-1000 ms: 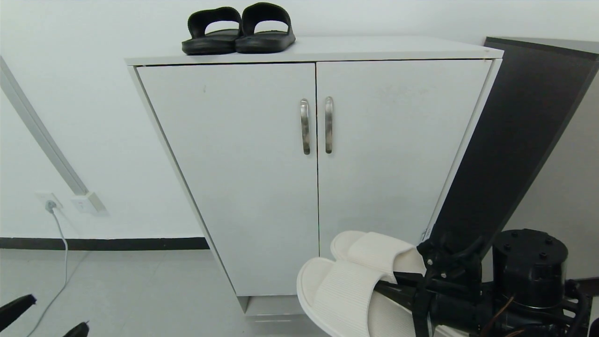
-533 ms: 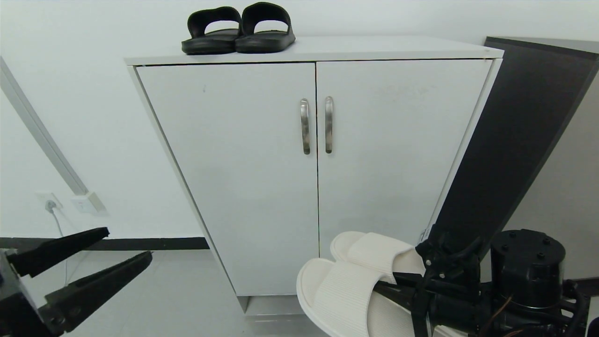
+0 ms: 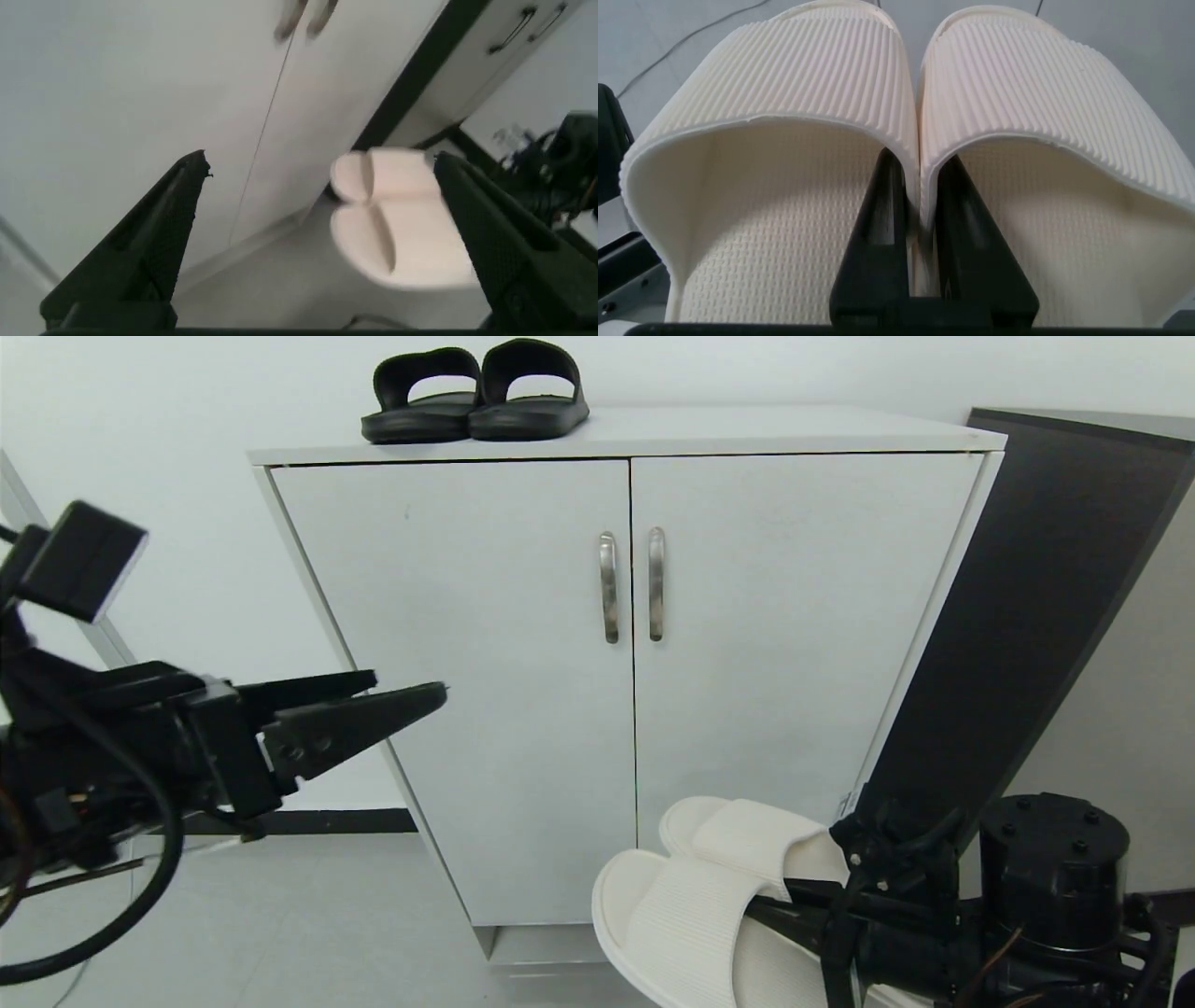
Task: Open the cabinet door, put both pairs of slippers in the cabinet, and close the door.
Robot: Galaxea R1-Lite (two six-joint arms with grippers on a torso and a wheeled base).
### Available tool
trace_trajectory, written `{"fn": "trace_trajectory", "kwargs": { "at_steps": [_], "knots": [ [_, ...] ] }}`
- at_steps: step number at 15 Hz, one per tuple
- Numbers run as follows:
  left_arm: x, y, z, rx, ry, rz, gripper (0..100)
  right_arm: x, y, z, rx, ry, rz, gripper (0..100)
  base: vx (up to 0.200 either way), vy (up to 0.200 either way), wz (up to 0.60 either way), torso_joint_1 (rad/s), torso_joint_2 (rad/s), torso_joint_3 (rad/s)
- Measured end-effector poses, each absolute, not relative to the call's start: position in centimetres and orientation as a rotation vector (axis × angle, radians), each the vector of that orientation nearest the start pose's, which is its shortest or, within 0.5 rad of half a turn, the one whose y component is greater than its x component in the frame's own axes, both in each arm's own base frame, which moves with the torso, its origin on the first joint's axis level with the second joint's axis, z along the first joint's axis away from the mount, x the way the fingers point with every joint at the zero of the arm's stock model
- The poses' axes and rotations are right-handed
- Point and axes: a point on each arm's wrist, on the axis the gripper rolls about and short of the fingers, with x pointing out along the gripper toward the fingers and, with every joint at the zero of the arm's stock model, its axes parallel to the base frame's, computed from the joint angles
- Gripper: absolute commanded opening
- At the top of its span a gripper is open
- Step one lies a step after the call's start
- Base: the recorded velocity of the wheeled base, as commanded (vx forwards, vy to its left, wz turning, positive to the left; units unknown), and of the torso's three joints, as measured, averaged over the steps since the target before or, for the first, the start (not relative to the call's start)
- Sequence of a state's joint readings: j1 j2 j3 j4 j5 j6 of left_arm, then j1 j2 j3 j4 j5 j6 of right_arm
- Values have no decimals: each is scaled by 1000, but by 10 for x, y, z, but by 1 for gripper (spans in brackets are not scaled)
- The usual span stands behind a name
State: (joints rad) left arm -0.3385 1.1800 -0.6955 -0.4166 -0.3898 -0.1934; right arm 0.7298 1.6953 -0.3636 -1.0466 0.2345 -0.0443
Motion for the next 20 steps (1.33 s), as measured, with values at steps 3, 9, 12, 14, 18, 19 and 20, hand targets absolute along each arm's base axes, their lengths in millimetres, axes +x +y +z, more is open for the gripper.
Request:
{"fn": "trace_trajectory", "kwargs": {
  "at_steps": [3, 9, 12, 14, 18, 19, 20],
  "knots": [
    [184, -99, 270, -228, 114, -824, 100, 182, 171, 117, -113, 269, 966, 0, 0, 0, 0, 0, 0, 0],
    [222, -163, 298, -252, 92, -989, 100, 181, 173, 115, -113, 279, 975, 0, 0, 0, 0, 0, 0, 0],
    [239, -182, 297, -281, 145, -1093, 100, 182, 173, 115, -111, 280, 976, 0, 0, 0, 0, 0, 0, 0],
    [251, -191, 293, -282, 157, -1107, 100, 182, 173, 115, -110, 281, 976, 0, 0, 0, 0, 0, 0, 0],
    [268, -199, 289, -287, 150, -1017, 100, 182, 173, 114, -111, 284, 978, 0, 0, 0, 0, 0, 0, 0],
    [272, -200, 290, -290, 137, -972, 100, 182, 173, 114, -111, 284, 979, 0, 0, 0, 0, 0, 0, 0],
    [275, -201, 291, -293, 126, -934, 100, 182, 173, 114, -111, 284, 979, 0, 0, 0, 0, 0, 0, 0]
  ]
}}
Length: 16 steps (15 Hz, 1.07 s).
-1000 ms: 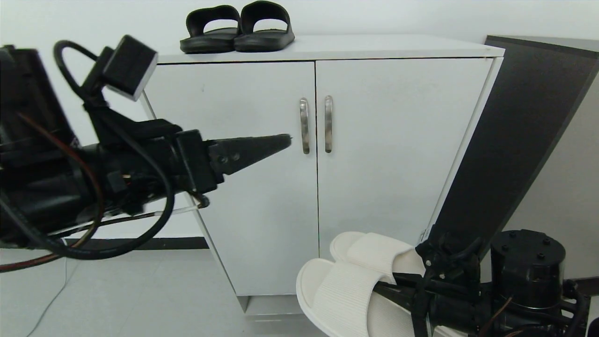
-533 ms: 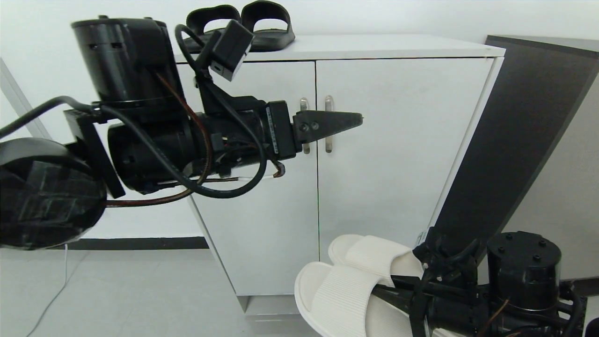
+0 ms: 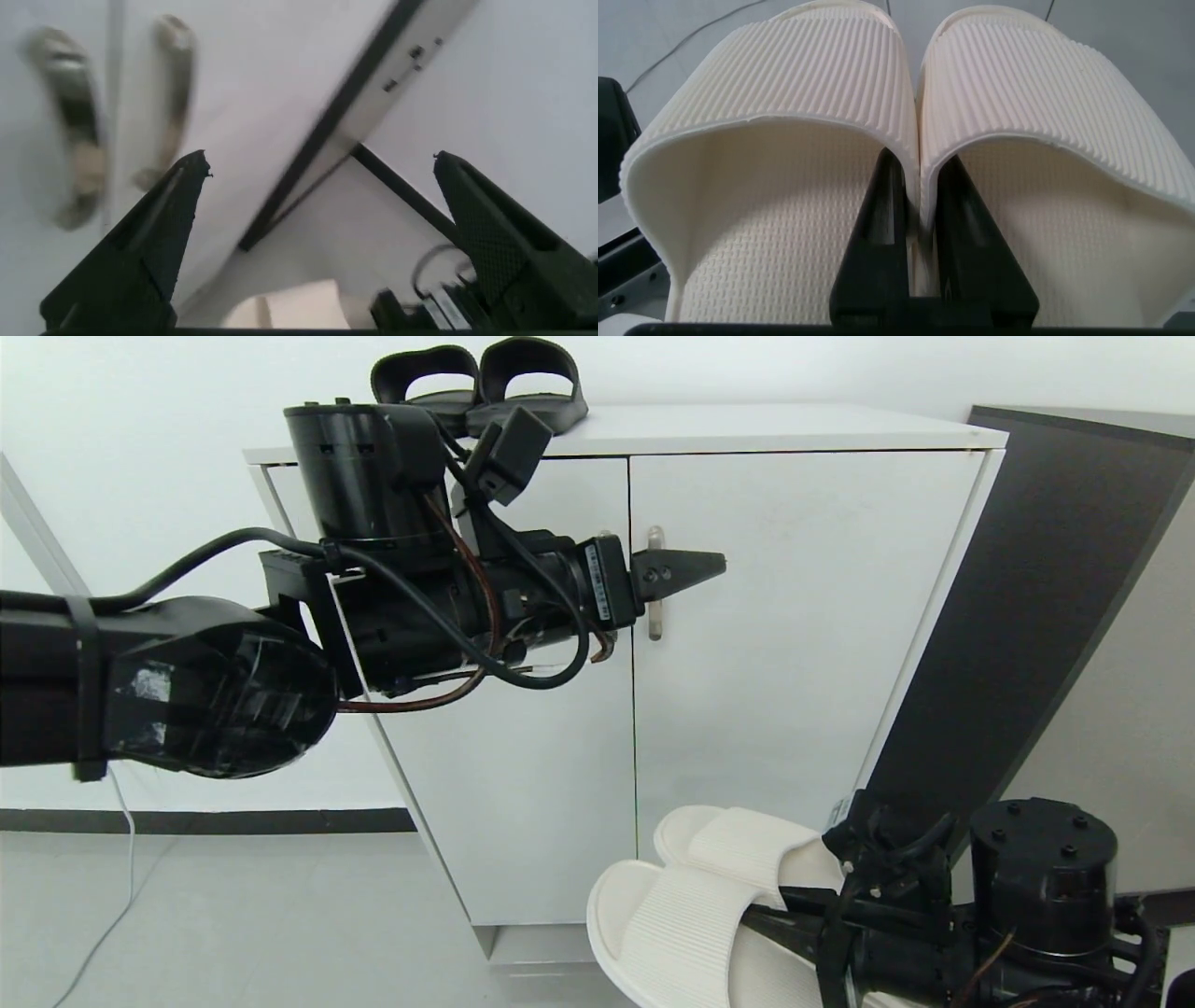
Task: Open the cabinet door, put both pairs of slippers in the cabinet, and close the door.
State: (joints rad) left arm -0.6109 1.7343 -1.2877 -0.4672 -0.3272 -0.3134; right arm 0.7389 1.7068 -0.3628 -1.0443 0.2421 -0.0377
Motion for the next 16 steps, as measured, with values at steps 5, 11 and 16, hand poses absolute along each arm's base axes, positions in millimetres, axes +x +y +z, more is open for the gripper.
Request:
{"fn": "trace_trajectory", "kwargs": {
  "at_steps": [5, 11, 16],
  "knots": [
    [286, -209, 290, -298, 111, -861, 100, 182, 173, 114, -111, 285, 979, 0, 0, 0, 0, 0, 0, 0],
    [302, -220, 291, -302, 90, -842, 100, 182, 172, 114, -109, 287, 977, 0, 0, 0, 0, 0, 0, 0],
    [311, -226, 284, -302, 104, -838, 0, 182, 172, 113, -109, 288, 977, 0, 0, 0, 0, 0, 0, 0]
  ]
}}
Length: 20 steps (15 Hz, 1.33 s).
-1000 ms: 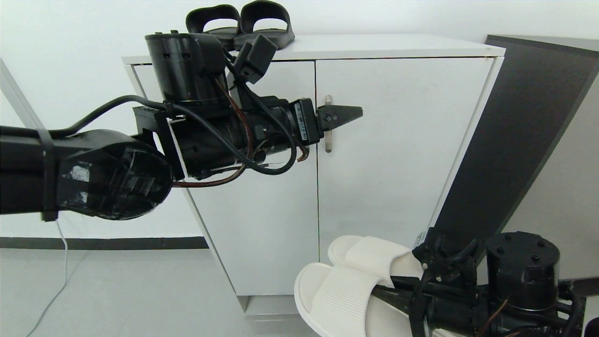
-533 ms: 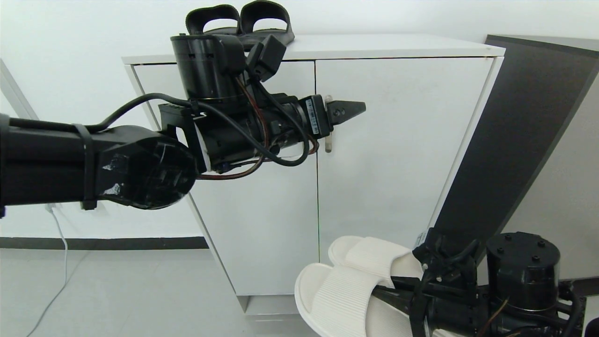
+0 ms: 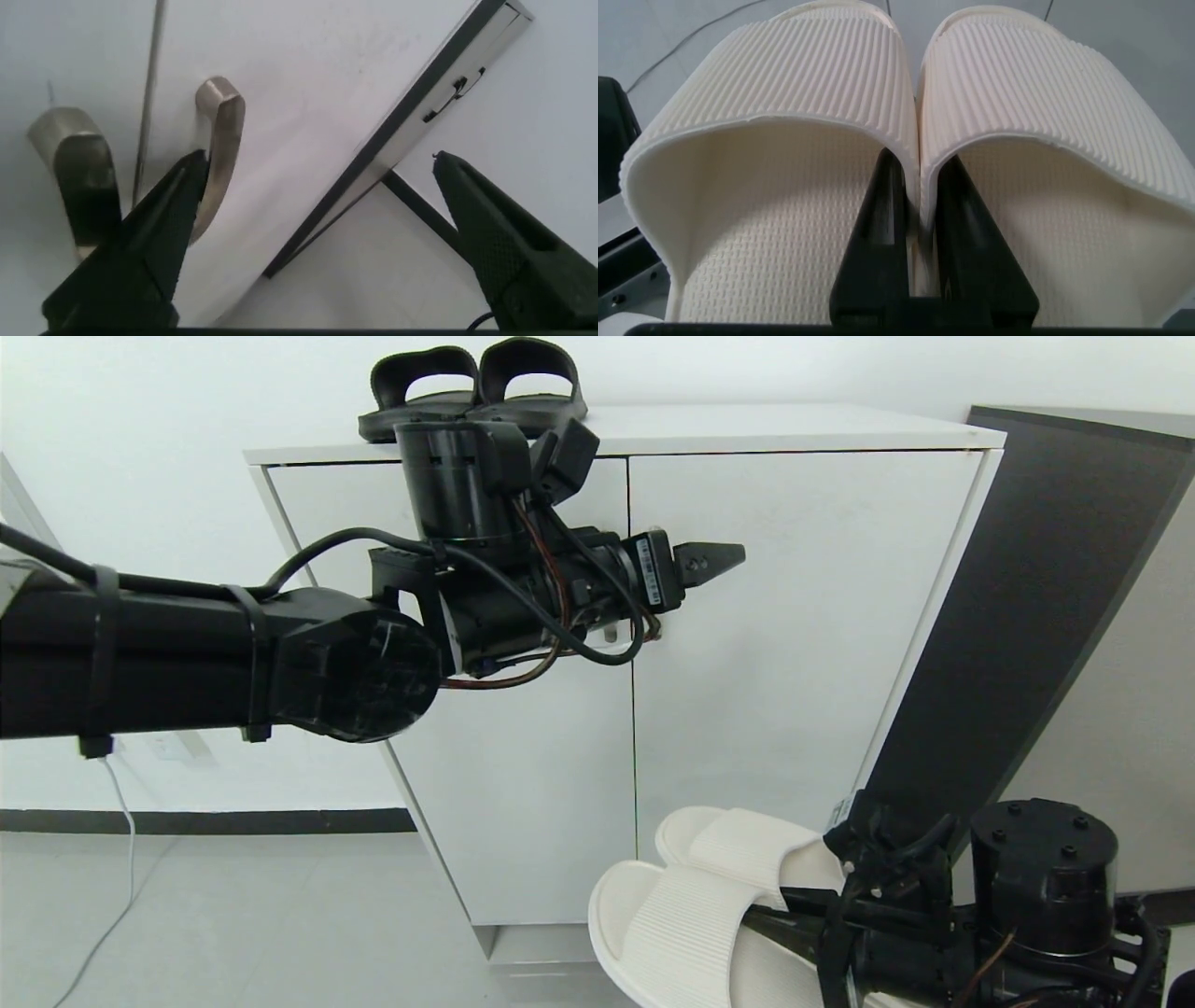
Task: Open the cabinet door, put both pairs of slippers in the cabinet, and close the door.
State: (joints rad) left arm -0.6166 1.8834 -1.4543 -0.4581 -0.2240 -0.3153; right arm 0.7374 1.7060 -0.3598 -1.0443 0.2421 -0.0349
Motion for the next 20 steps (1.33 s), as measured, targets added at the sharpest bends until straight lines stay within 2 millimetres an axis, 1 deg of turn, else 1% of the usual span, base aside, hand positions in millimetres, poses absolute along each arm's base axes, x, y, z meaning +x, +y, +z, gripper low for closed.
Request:
{"fn": "trace_trajectory", "kwargs": {
  "at_steps": [3, 7, 11, 15, 18, 20],
  "knots": [
    [312, -225, 281, -307, 117, -825, 0, 181, 172, 113, -109, 290, 977, 0, 0, 0, 0, 0, 0, 0],
    [304, -222, 280, -329, 140, -834, 0, 179, 172, 111, -111, 298, 999, 0, 0, 0, 0, 0, 0, 0],
    [284, -215, 277, -324, 164, -858, 0, 168, 168, 107, -108, 321, 1116, 0, 0, 0, 0, 0, 0, 0],
    [253, -212, 276, -313, 188, -895, 0, 159, 164, 106, -107, 297, 1173, 0, 0, 0, 0, 0, 0, 0],
    [234, -201, 276, -308, 196, -902, 0, 154, 160, 101, -151, 295, 1215, 0, 0, 0, 0, 0, 0, 0],
    [231, -190, 277, -314, 189, -882, 0, 152, 160, 100, -156, 299, 1221, 0, 0, 0, 0, 0, 0, 0]
  ]
}}
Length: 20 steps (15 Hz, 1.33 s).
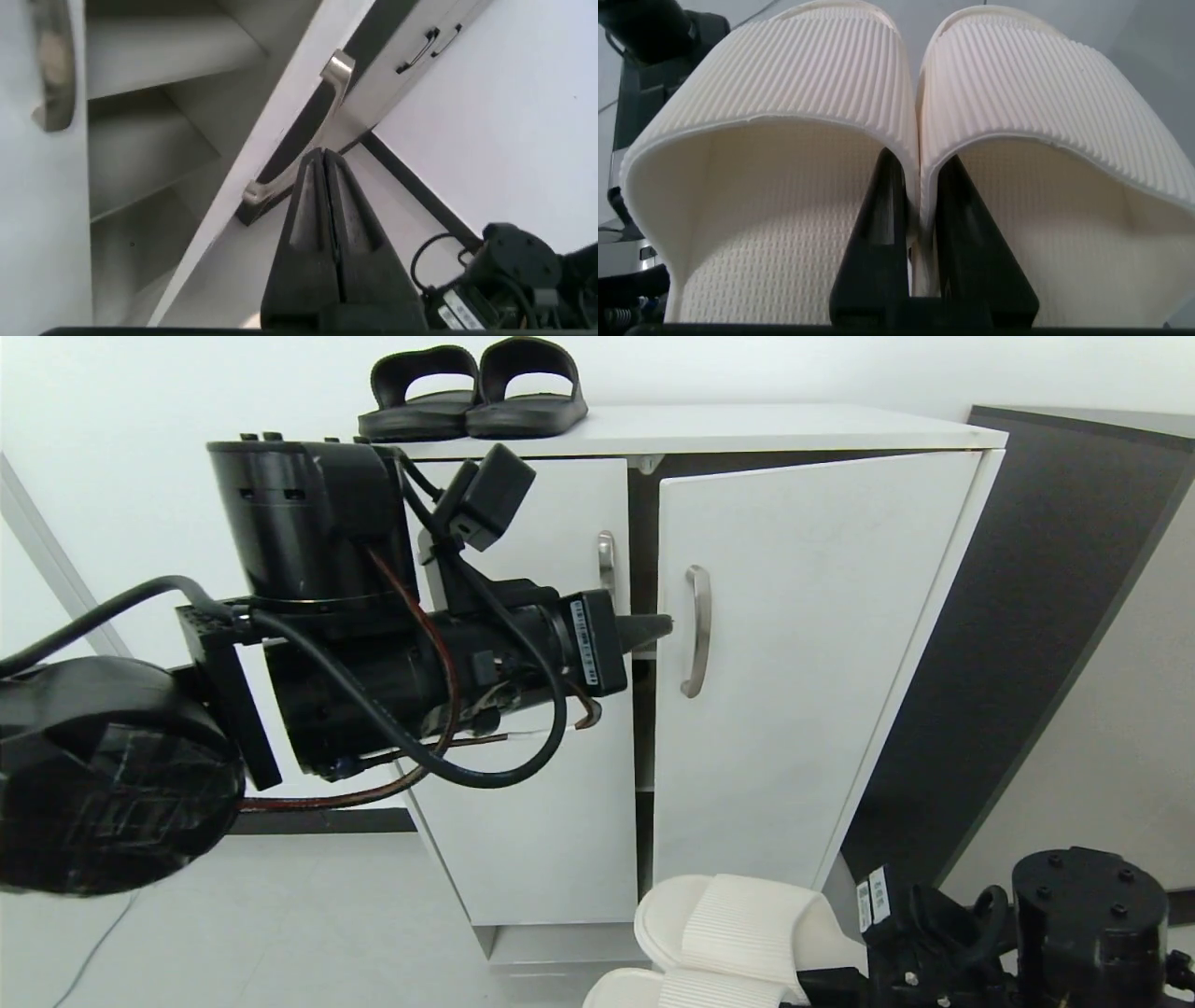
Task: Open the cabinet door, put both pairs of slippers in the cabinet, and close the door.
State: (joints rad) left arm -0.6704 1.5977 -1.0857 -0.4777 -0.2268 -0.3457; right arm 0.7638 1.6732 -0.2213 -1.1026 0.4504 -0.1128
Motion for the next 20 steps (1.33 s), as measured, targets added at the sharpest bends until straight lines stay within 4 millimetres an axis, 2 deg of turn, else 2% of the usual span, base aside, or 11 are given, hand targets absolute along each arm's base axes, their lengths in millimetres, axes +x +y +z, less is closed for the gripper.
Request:
{"fn": "trace_trajectory", "kwargs": {
  "at_steps": [2, 5, 9, 17, 20],
  "knots": [
    [237, -179, 279, -326, 163, -850, 0, 150, 160, 99, -158, 302, 1231, 0, 0, 0, 0, 0, 0, 0],
    [251, -177, 277, -331, 149, -821, 0, 144, 161, 97, -164, 314, 1254, 0, 0, 0, 0, 0, 0, 0],
    [271, -188, 277, -332, 146, -841, 0, 143, 162, 96, -166, 316, 1259, 0, 0, 0, 0, 0, 0, 0],
    [287, -209, 273, -360, 52, -888, 0, 140, 161, 92, -171, 338, 1265, 0, 0, 0, 0, 0, 0, 0],
    [291, -211, 272, -436, 87, -881, 0, 139, 161, 91, -174, 344, 1267, 0, -200, 0, 0, 5, 2, 1]
  ]
}}
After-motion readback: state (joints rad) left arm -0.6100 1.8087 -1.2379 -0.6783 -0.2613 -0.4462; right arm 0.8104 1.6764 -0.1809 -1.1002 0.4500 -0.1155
